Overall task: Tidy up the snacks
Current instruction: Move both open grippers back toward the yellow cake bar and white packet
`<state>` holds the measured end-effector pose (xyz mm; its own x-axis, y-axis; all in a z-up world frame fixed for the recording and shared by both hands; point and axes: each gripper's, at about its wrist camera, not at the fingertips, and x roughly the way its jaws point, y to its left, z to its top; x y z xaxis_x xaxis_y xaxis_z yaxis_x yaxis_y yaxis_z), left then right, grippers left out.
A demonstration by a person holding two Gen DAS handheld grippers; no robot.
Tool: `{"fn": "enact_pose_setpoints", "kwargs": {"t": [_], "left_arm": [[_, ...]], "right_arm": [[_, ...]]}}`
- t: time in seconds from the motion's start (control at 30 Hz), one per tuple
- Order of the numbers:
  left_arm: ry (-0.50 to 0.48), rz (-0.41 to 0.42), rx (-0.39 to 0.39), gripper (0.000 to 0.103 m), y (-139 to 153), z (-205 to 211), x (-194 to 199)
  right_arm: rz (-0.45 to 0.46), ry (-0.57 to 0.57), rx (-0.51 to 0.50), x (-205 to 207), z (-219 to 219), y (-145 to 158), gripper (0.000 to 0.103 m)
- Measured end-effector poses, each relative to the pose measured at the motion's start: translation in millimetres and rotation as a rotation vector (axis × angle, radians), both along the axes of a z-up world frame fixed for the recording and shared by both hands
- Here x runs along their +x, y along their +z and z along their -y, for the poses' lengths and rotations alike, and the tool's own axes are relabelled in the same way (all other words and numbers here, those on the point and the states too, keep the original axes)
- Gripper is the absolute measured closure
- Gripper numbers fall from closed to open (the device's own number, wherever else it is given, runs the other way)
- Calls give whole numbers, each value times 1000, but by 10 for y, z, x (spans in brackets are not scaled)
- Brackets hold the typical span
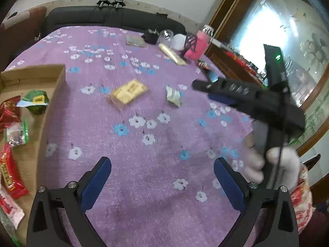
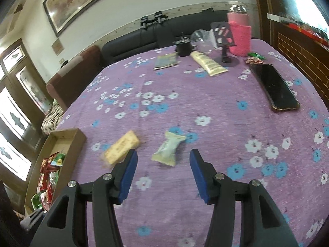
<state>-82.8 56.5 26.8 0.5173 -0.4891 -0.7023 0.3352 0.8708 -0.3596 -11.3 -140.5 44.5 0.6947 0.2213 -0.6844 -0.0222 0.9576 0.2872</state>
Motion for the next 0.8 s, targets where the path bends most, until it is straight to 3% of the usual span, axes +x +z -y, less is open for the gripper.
{"fn": "enact_pose_setpoints", "kwargs": {"t": [0.1,0.27,0.4,0.47,0.63,0.8], "left_arm": [[0,-12,38,2,-100,74,15],[-18,-44,32,2,-182,98,25],[-18,-63,8,1,-203,84,65],[-21,-58,48,1,-204,150,74],[-34,-46,195,1,-235,353,67],[-51,-41,273,1,-264,434,70]], "right_arm": [[-11,-34,15,44,169,-34,51],[-40,-113,56,171,442,-173,51],[6,-162,-2,178,483,-276,51],[25,-190,-44,147,510,-285,51],[54,-224,9,55,670,-236,51],[64,-239,8,-9,738,-227,51]]}}
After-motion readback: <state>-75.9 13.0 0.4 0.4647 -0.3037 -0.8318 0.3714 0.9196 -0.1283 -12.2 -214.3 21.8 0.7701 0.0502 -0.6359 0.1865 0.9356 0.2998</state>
